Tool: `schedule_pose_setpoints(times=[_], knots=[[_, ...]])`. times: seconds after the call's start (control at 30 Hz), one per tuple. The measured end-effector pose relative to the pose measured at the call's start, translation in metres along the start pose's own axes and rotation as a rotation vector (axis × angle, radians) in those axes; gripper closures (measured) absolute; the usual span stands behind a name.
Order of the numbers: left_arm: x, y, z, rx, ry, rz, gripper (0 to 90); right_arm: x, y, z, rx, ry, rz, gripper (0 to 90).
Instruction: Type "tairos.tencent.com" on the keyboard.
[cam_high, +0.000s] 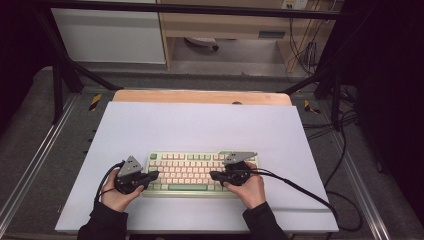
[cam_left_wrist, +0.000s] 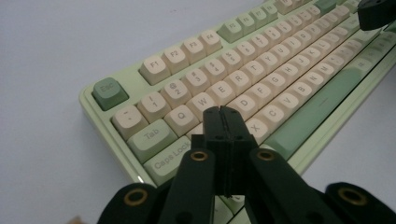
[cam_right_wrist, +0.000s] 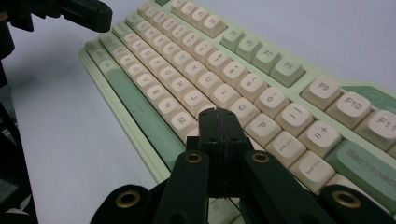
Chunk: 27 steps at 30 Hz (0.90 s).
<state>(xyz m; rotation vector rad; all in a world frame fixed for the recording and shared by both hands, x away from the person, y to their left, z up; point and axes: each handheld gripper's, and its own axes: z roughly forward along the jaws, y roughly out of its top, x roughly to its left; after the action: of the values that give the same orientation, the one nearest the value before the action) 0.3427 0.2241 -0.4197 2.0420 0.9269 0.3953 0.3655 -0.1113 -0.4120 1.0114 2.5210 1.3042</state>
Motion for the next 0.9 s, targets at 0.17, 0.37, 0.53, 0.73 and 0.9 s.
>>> schedule_pose_setpoints(times=[0.17,0.37,0.53,0.73,0.9], knots=[[-0.007,0.004,0.005,0.007,-0.014,0.016,90.0,-0.006,-0.006,-0.008,-0.002,-0.010,0.005,90.0],[-0.015,0.009,0.012,0.017,-0.032,0.035,90.0,-0.012,-0.015,-0.017,-0.011,-0.021,0.023,90.0],[-0.023,0.015,0.017,0.024,-0.046,0.051,90.0,-0.017,-0.022,-0.024,-0.013,-0.030,0.031,90.0],[-0.030,0.023,0.025,0.033,-0.060,0.062,90.0,-0.019,-0.027,-0.028,-0.020,-0.035,0.034,90.0],[-0.033,0.022,0.031,0.049,-0.065,0.068,90.0,-0.020,-0.029,-0.029,-0.019,-0.032,0.038,90.0]])
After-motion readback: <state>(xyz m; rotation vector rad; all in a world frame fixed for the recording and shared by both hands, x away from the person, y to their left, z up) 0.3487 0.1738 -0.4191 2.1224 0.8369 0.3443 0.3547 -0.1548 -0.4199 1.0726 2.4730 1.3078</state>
